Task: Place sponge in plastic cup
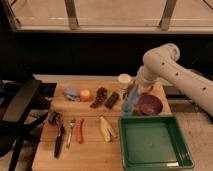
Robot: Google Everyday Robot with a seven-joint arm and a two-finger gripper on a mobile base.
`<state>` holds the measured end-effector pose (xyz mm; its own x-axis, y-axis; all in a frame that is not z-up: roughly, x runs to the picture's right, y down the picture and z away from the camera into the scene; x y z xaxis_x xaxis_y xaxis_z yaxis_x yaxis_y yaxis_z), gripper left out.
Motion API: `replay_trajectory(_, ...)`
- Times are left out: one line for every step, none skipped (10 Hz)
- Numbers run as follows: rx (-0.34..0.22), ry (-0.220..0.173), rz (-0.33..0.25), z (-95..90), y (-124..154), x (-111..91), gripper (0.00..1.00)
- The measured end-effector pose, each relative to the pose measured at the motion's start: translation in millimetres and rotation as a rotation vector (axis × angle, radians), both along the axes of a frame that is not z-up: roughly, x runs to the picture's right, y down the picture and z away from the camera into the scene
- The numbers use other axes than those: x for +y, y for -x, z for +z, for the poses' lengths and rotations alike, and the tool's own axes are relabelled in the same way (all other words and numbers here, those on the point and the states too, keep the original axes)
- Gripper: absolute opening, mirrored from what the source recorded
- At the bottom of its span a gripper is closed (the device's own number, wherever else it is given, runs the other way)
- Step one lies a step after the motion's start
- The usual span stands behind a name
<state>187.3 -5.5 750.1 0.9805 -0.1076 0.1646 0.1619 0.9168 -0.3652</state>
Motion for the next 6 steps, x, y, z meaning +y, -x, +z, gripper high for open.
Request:
replay_trajectory(-0.005,0.001,0.010,6.1,0.9,0.5,0.00)
replay_trajectory(-0.015,0.005,0.022,13.6,3.6,3.0,0.00)
replay_trajectory(-0.018,0.009,0.028,18.6,4.2,5.8,0.00)
replay_trajectory(-0.021,0.016,0.036,25.3,4.9,9.8,0.00)
replay_trajectory(-0.025,0.027,0.049,32.8,5.6,14.9,0.00)
replay_trajectory(-0.026,0.035,0.061,37.9,4.1,19.4,0.00)
